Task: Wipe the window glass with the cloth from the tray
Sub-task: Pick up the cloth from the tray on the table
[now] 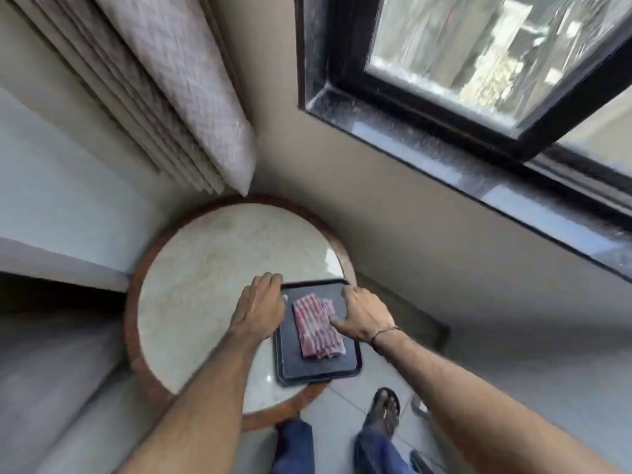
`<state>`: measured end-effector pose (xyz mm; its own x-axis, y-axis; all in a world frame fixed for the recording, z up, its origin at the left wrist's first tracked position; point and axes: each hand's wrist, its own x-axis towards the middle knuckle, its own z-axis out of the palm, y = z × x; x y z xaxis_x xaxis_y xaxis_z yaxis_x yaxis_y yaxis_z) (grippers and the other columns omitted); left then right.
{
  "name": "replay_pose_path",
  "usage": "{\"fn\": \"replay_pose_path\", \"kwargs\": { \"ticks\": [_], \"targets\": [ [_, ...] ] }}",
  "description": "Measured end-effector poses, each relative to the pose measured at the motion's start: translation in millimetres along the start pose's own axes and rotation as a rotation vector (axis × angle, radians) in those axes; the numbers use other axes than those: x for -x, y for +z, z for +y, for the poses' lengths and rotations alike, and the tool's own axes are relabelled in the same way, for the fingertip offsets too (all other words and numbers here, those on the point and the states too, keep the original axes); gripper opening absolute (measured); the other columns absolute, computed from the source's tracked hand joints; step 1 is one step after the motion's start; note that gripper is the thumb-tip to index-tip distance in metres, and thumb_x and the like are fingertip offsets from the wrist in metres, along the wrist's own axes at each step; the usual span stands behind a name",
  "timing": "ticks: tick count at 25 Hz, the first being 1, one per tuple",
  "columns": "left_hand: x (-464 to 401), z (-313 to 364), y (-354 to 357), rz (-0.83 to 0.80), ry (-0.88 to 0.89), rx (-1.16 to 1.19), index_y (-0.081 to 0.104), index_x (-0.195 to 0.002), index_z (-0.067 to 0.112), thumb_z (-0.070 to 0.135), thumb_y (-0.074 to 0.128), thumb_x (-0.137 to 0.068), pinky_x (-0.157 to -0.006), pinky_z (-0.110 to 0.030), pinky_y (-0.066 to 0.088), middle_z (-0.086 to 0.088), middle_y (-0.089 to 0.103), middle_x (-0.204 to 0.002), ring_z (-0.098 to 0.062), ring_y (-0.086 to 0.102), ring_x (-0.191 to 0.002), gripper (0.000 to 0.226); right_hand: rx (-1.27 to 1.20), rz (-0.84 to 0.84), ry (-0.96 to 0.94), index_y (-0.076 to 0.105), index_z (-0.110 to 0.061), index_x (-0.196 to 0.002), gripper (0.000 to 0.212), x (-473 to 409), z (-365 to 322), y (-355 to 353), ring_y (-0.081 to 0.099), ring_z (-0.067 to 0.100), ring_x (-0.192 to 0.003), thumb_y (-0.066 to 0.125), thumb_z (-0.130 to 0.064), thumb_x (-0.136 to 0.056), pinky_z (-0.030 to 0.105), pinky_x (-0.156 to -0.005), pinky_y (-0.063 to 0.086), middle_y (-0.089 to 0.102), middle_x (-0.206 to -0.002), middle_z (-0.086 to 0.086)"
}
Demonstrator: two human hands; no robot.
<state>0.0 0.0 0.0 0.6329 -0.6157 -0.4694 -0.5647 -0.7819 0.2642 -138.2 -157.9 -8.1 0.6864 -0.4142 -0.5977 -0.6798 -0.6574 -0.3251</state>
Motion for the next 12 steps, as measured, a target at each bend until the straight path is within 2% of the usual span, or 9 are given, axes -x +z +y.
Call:
{"fn": "replay_pose_path", "kwargs": {
  "ticks": [1, 3, 5, 8, 10, 11, 12],
  "targets": [
    [-3, -4, 32, -0.082, -0.056, 0.061, 0.055, -0.136, 0.003, 0.020, 0.045, -0.103, -0.103, -0.046, 0.049, -0.019, 0.063, -0.137, -0.037, 0.061, -0.125, 0.038, 0.002, -0.046, 0.052, 0.057, -0.004, -0.129, 0.053, -9, 9, 28, 0.066, 0.044, -0.119, 0.063, -0.043, -0.094, 0.046, -0.097, 0.057, 0.066, -0.134, 0.023],
    [-9, 1, 90, -0.130, -0.154, 0.185, 0.058, -0.126, 0.003, 0.018, 0.046, -0.103, -0.086, -0.043, 0.054, -0.020, 0.068, -0.124, -0.035, 0.067, -0.105, 0.030, -0.047, -0.080, 0.132, 0.058, -0.003, -0.123, 0.049, -26, 24, 75, 0.067, 0.045, -0.116, 0.064, -0.040, -0.093, 0.044, -0.093, 0.056, 0.068, -0.128, 0.023],
    [-8, 14, 129, -0.120, -0.288, 0.273, 0.058, -0.126, 0.004, 0.019, 0.051, -0.103, -0.077, -0.041, 0.054, -0.018, 0.070, -0.121, -0.033, 0.069, -0.100, 0.029, -0.160, -0.091, 0.220, 0.059, -0.003, -0.121, 0.048, -32, 30, 106, 0.068, 0.043, -0.112, 0.068, -0.037, -0.089, 0.041, -0.087, 0.054, 0.070, -0.123, 0.022],
    [-17, 29, 154, -0.035, -0.509, 0.478, 0.057, -0.131, 0.004, 0.014, 0.062, -0.095, -0.074, -0.040, 0.053, -0.017, 0.068, -0.124, -0.035, 0.070, -0.106, 0.037, -0.429, -0.059, 0.364, 0.062, -0.010, -0.104, 0.033, -42, 26, 123, 0.071, 0.038, -0.105, 0.077, -0.030, -0.083, 0.036, -0.079, 0.055, 0.074, -0.113, 0.017],
    [-22, 36, 154, -0.035, -0.674, 0.679, 0.066, -0.120, 0.006, 0.008, 0.067, -0.087, -0.075, -0.040, 0.059, -0.016, 0.074, -0.118, -0.035, 0.073, -0.102, 0.032, -0.622, -0.094, 0.459, 0.065, -0.013, -0.086, 0.016, -45, 25, 118, 0.075, 0.032, -0.098, 0.078, -0.022, -0.080, 0.040, -0.083, 0.065, 0.077, -0.104, 0.013],
    [-21, 38, 149, -0.045, -0.727, 0.788, 0.073, -0.109, 0.008, 0.007, 0.067, -0.085, -0.072, -0.037, 0.063, -0.015, 0.079, -0.112, -0.032, 0.075, -0.095, 0.025, -0.694, -0.116, 0.484, 0.071, -0.010, -0.083, 0.010, -43, 25, 113, 0.075, 0.029, -0.091, 0.075, -0.018, -0.079, 0.043, -0.085, 0.068, 0.077, -0.097, 0.011],
    [-17, 41, 140, -0.063, -0.753, 0.888, 0.077, -0.099, 0.012, 0.006, 0.066, -0.083, -0.062, -0.030, 0.063, -0.012, 0.081, -0.103, -0.027, 0.076, -0.084, 0.020, -0.764, -0.140, 0.501, 0.076, -0.006, -0.086, 0.012, -39, 23, 102, 0.073, 0.026, -0.083, 0.072, -0.015, -0.078, 0.044, -0.084, 0.067, 0.076, -0.090, 0.009]
  ]
}}
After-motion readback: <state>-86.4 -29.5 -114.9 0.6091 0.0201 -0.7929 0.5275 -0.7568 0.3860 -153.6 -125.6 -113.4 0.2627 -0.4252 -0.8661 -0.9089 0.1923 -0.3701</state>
